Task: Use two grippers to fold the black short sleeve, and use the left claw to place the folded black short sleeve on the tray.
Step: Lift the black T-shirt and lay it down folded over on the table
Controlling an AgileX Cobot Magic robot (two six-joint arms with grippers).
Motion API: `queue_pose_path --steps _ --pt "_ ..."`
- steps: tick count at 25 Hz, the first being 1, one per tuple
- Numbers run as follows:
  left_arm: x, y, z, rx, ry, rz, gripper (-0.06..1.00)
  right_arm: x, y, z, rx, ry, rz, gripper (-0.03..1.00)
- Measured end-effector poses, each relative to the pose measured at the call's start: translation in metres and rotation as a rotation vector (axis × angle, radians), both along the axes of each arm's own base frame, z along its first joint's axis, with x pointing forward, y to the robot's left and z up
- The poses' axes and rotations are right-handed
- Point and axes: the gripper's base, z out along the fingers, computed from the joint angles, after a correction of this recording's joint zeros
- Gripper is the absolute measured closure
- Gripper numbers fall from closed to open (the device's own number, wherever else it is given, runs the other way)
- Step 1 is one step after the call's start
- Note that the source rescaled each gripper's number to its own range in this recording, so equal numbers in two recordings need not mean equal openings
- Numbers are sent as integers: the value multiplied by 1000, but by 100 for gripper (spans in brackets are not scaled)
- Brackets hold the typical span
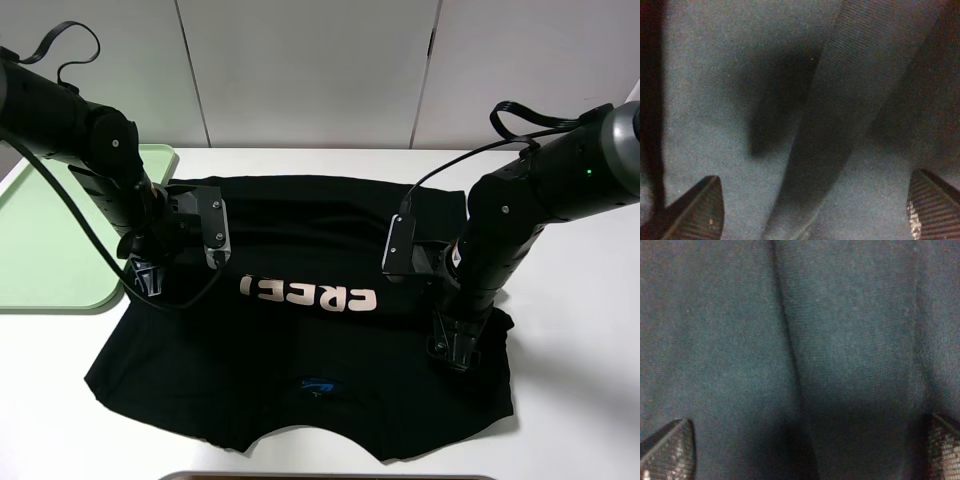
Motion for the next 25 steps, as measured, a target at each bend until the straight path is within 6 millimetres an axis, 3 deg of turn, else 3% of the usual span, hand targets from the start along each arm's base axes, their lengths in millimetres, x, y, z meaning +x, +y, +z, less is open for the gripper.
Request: queue_pose_path --steps 9,19,25 --pt "3 -1 0 -3 -31 -47 22 1 1 0 10 -8 -6 -3" --pt "2 -1 -14 12 11 -49 22 1 1 0 15 -6 -13 -3" --pt "2 -1 -20 17 26 -48 38 1 1 0 15 -5 -13 -3"
